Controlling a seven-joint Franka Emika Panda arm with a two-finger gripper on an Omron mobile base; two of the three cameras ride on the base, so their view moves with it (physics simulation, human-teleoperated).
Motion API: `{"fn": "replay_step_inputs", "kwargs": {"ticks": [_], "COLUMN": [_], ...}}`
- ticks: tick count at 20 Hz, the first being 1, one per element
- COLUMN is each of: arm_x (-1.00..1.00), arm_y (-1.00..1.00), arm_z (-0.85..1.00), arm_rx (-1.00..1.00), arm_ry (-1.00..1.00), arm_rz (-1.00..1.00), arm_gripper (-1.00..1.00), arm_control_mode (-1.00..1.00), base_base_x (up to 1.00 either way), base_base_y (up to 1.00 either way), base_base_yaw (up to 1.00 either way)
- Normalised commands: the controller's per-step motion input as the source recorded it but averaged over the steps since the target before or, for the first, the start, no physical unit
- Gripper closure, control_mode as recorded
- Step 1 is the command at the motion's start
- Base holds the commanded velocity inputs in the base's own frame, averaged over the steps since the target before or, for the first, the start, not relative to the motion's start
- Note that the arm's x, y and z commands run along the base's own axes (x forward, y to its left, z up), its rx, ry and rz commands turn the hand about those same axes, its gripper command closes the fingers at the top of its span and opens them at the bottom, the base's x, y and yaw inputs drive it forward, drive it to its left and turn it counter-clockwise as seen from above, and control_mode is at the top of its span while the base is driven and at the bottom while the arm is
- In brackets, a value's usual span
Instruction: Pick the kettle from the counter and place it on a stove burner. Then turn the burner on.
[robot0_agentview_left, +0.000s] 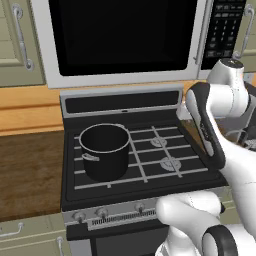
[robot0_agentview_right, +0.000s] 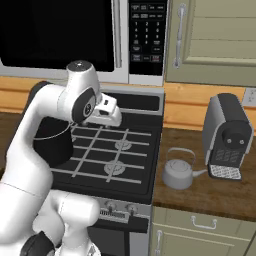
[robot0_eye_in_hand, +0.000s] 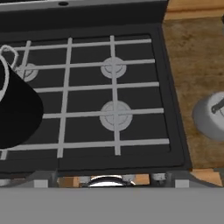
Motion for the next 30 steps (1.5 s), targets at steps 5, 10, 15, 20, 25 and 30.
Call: {"fn": "replay_step_inputs", "kwargs": {"ticks": [5,10,15,20,25,30], "arm_x": [-0.61,-0.14,0.22,0.44,0.15,0.58], "arm_y": [-1.0,-1.0,-0.96,-1.0,-1.0,-0.25], "arm_z": [-0.23,-0.17,-0.03,0.0,-0.01,-0.06], "arm_rx": [0.03,0.01,0.0,0.19,0.32,0.23], "arm_ry": [0.0,0.0,-0.05,-0.04,0.0,0.01], "arm_rz": [-0.4,-0.55,-0.4,-0.29,-0.21,-0.05], "arm_gripper": [-1.0,-1.0,-1.0,-1.0,-1.0,-1.0], "arm_control_mode": [-1.0,-1.0,-1.0,-1.0,-1.0,-1.0], "base_base_x": [0.0,0.0,0.0,0.0,0.0,0.0], "base_base_y": [0.0,0.0,0.0,0.0,0.0,0.0], "base_base_yaw": [0.0,0.0,0.0,0.0,0.0,0.0]}}
